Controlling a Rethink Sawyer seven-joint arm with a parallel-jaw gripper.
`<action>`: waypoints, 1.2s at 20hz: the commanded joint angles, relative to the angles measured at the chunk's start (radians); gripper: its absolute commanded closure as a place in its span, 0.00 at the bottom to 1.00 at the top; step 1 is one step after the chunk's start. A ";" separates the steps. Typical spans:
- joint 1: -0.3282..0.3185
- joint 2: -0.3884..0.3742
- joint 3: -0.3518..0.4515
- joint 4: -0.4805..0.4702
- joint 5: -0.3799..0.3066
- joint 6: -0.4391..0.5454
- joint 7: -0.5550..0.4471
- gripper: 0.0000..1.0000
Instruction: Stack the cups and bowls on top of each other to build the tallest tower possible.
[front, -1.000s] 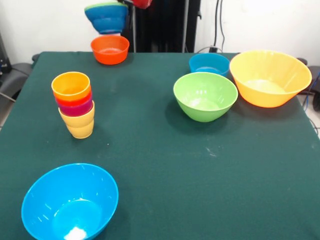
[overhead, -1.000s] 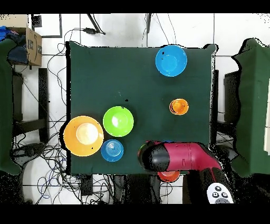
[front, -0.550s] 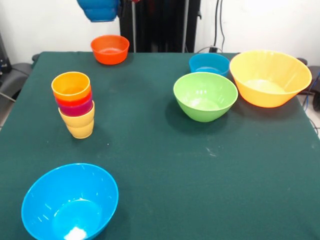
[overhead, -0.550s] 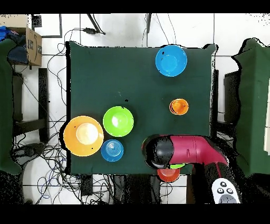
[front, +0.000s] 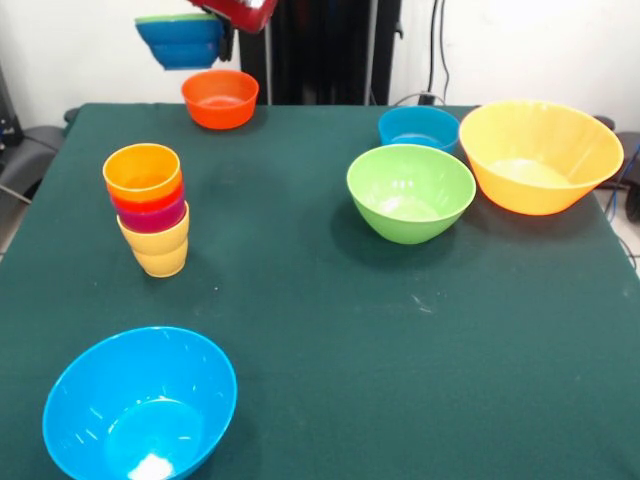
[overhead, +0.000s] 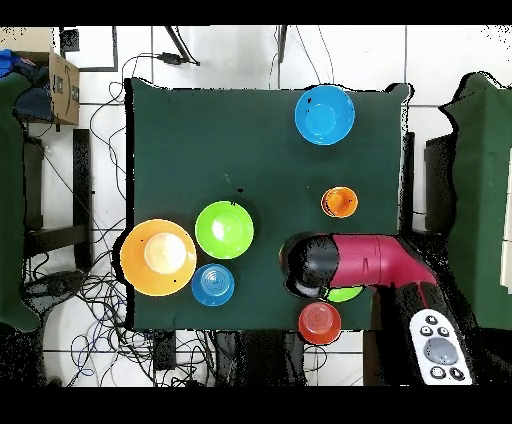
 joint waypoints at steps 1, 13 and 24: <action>0.018 0.079 0.089 -0.160 -0.038 0.157 -0.194 1.00; 0.037 0.135 0.124 -0.361 -0.030 0.376 -0.227 1.00; 0.051 0.242 0.178 -0.566 -0.018 0.483 -0.222 1.00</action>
